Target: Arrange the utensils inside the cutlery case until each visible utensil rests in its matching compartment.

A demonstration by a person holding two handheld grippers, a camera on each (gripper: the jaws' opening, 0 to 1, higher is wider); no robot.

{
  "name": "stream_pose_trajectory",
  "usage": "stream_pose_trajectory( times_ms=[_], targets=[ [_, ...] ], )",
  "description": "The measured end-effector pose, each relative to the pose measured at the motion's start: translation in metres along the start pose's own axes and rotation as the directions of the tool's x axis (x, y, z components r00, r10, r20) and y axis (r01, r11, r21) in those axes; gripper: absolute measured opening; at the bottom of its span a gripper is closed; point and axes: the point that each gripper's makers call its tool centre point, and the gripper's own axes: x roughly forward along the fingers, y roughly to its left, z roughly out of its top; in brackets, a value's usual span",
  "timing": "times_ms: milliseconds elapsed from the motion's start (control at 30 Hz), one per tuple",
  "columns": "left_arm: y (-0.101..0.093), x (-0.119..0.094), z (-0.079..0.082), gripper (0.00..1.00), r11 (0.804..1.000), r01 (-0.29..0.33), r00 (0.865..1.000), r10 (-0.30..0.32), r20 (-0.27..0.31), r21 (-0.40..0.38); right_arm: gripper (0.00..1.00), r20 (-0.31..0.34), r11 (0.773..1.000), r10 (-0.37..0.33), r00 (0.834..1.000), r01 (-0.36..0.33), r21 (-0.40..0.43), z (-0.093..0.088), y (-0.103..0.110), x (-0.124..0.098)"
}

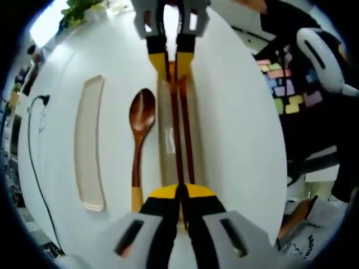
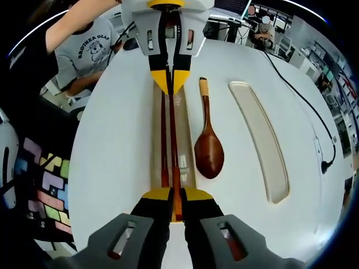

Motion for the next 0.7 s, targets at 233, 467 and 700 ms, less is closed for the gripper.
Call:
stream_pose_trajectory(
  times_ms=[233,467,700],
  targets=[
    [0.0019,0.0016,-0.0013,0.03,1.000,-0.008,1.000,0.008,-0.006,0.008,0.05,0.004,1.000,0.001,1.000,-0.001,0.000,0.0001,0.0013,0.0010],
    [0.0050,0.0027,0.0029,0.03,1.000,-0.021,1.000,0.021,0.024,0.020,0.07,0.009,1.000,-0.002,1.000,0.002,-0.002,0.0022,-0.0027,0.0011],
    [0.0062,-0.0022,0.0037,0.04,0.999,-0.032,0.999,0.031,0.038,0.024,0.09,0.000,1.000,-0.008,1.000,0.008,0.002,-0.0004,-0.0020,0.0018]
  ],
)
